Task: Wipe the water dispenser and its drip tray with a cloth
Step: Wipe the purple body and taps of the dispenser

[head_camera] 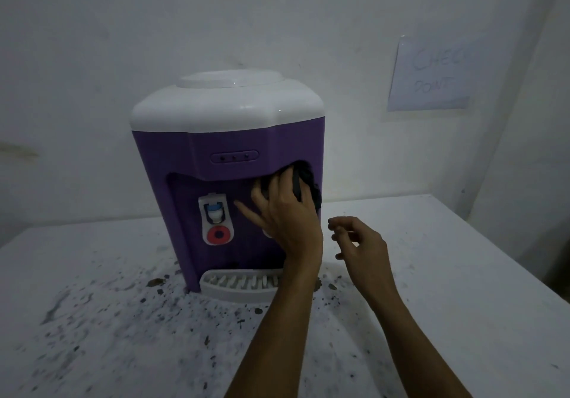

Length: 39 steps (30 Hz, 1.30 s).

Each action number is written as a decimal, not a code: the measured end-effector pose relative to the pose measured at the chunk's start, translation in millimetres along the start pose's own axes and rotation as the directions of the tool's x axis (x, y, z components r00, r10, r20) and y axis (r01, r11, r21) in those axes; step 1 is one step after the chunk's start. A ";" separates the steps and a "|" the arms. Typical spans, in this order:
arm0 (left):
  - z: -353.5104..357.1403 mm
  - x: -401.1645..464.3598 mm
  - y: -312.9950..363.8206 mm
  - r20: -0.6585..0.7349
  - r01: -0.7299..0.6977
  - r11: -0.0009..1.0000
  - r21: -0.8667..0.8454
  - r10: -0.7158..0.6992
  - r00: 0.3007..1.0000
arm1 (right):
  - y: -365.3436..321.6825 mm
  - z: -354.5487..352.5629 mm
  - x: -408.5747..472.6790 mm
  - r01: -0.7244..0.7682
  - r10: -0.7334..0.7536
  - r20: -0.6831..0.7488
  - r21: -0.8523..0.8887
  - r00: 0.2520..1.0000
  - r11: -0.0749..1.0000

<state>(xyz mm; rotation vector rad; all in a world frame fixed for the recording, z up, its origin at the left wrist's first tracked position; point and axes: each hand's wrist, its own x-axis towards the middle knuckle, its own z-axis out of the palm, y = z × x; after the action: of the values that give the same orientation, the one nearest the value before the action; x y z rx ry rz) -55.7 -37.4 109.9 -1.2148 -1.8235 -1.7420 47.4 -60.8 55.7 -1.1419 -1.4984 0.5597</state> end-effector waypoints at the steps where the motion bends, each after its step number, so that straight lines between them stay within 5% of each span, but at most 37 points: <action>1: -0.4 -0.2 -1.0 0.004 -0.024 1.000 0.014 0.024 1.000 | 2.3 0.4 -0.1 -0.007 0.007 0.001 0.005 1.000 1.000; 14: -8.5 -21.1 -54.0 0.110 -0.404 0.879 0.253 0.389 0.915 | 1.1 16.8 -5.1 -0.140 0.131 0.091 0.099 0.987 0.985; 21: -13.5 -48.3 -73.1 0.181 -0.427 0.862 0.272 0.390 0.903 | 4.9 28.6 -25.3 -0.122 0.113 0.117 0.080 0.987 0.989; 28: -12.9 -68.2 -91.3 0.294 -0.298 0.950 0.092 0.260 0.920 | 9.0 35.4 -40.6 -0.084 0.090 0.351 -0.031 0.932 0.996; 32: -21.3 -68.1 -84.2 0.436 0.090 0.966 -0.242 0.026 0.899 | 9.7 40.6 -45.9 -0.108 0.073 0.364 0.077 0.928 0.991; 36: -32.5 -62.3 -93.3 0.412 -0.030 0.926 -0.377 0.197 0.890 | 10.8 48.4 -51.6 -0.089 0.047 0.358 0.100 0.933 0.991; 39: -46.5 -56.1 -102.6 0.472 0.095 0.877 -0.472 0.160 0.867 | 12.7 59.7 -53.5 -0.004 0.016 0.277 -0.043 0.961 0.999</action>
<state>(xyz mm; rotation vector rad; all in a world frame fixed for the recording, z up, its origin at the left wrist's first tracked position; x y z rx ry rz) -115.4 -87.8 11.3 -2.0523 -1.6264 -2.0799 -8.3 -88.3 3.5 -1.1387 -1.7512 0.7214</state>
